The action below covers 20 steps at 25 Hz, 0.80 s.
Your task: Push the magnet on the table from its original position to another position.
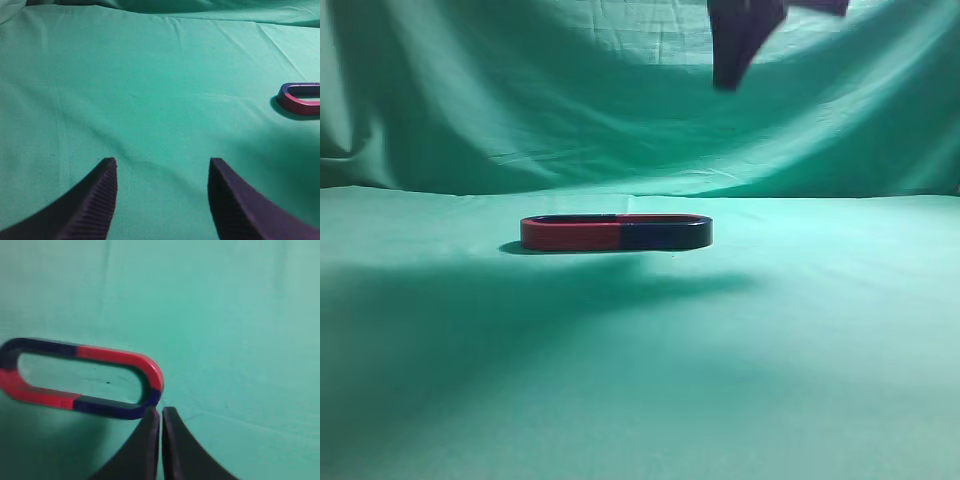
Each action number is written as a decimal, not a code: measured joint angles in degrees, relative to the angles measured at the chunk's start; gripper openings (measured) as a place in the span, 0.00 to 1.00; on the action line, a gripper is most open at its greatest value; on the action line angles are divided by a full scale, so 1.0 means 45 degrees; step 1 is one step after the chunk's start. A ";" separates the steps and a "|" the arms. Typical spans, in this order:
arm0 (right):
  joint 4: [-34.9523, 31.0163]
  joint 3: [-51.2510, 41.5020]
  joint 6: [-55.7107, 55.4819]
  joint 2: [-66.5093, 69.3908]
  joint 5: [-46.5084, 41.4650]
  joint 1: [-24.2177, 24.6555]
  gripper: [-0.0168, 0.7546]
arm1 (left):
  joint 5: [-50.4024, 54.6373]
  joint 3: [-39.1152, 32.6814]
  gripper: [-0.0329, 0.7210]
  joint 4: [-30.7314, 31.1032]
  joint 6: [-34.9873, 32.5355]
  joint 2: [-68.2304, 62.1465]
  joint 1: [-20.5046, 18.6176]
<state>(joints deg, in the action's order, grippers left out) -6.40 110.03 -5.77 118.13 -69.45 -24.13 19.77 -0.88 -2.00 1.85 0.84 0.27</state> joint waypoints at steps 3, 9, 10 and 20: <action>0.0162 0.0296 0.0000 -0.1046 -0.0254 -0.0024 0.02 | 0.0000 0.0000 0.54 0.0000 0.0000 0.0000 0.0000; 0.0572 -0.0519 -0.0280 -0.3659 -0.0459 -0.0145 0.02 | 0.0000 0.0000 0.54 0.0000 0.0000 0.0000 0.0000; 0.0572 -0.0781 -0.0299 -0.4102 -0.0465 -0.0233 0.02 | 0.0000 0.0000 0.54 0.0000 0.0000 0.0000 0.0000; 0.0593 -0.5228 -0.0328 -0.9500 -0.0577 -0.0411 0.02 | 0.0000 0.0000 0.54 0.0000 0.0000 0.0000 0.0000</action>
<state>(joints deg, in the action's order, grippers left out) -3.73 86.50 -7.25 75.38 -72.05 -25.98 19.77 -0.88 -2.00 1.85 0.84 0.27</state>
